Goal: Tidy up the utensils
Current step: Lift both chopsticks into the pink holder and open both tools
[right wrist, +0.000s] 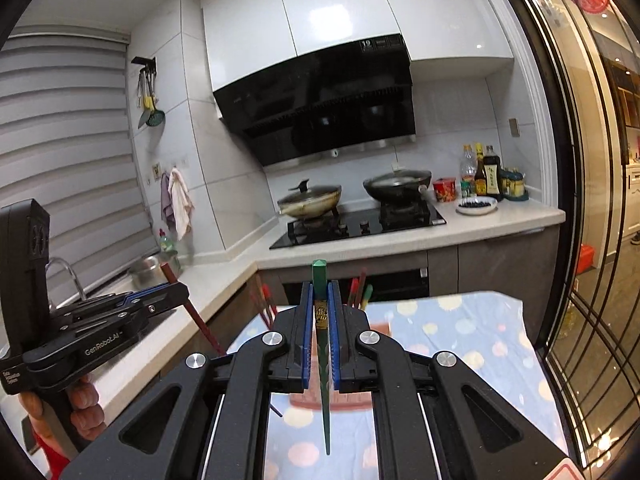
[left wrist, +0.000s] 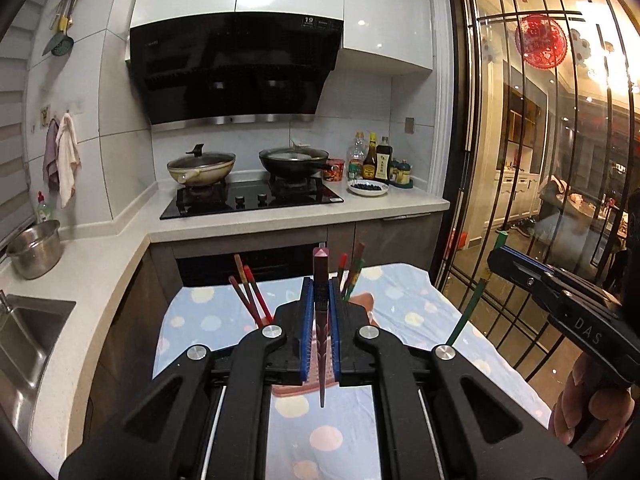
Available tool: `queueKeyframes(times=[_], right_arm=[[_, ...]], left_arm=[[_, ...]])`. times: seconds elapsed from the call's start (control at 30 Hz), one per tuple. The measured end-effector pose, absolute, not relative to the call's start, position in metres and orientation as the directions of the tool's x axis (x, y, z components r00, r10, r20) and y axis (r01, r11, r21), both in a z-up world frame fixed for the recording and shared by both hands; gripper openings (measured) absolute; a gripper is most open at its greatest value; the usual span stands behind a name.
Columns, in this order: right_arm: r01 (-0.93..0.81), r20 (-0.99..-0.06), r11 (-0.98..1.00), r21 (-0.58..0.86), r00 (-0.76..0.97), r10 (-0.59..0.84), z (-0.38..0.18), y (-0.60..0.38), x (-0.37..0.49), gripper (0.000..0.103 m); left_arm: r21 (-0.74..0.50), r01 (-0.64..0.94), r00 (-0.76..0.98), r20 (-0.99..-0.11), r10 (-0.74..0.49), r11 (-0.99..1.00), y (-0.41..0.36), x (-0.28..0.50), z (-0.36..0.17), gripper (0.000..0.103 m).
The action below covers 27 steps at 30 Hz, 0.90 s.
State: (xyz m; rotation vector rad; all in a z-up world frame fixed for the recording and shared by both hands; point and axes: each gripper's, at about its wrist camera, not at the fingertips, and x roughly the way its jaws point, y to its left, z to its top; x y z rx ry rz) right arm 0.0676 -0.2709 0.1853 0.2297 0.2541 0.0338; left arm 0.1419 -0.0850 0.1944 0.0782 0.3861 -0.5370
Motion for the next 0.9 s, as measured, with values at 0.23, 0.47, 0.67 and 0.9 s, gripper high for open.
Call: queueKeyframes(times=[0.23, 0.47, 0.67, 0.9], right_arm=[[0.0, -0.214, 0.977, 0.215, 0.976, 0.047, 0.223, -0.276, 0.124, 0.007], [0.011, -0.203, 0.977, 0.213, 0.979, 0.033, 0.239, -0.274, 0.176, 0.007], [0.017, -0.249, 0.975, 0.222, 0.968, 0.039, 0.217, -0.271, 0.212, 0.007], [0.037, -0.336, 0.975, 0.219, 0.941, 0.04, 0.177, -0.272, 0.23, 0.007]], left_arm=[[-0.016, 0.5, 0.815, -0.329, -0.477, 0.866, -0.098, 0.182, 0.237, 0.007], [-0.019, 0.5, 0.814, -0.333, -0.477, 0.866, -0.112, 0.221, 0.248, 0.007], [-0.036, 0.508, 0.787, -0.386, -0.481, 0.86, -0.125, 0.248, 0.228, 0.007], [-0.041, 0.51, 0.759, -0.448, -0.472, 0.859, -0.133, 0.267, 0.198, 0.007]])
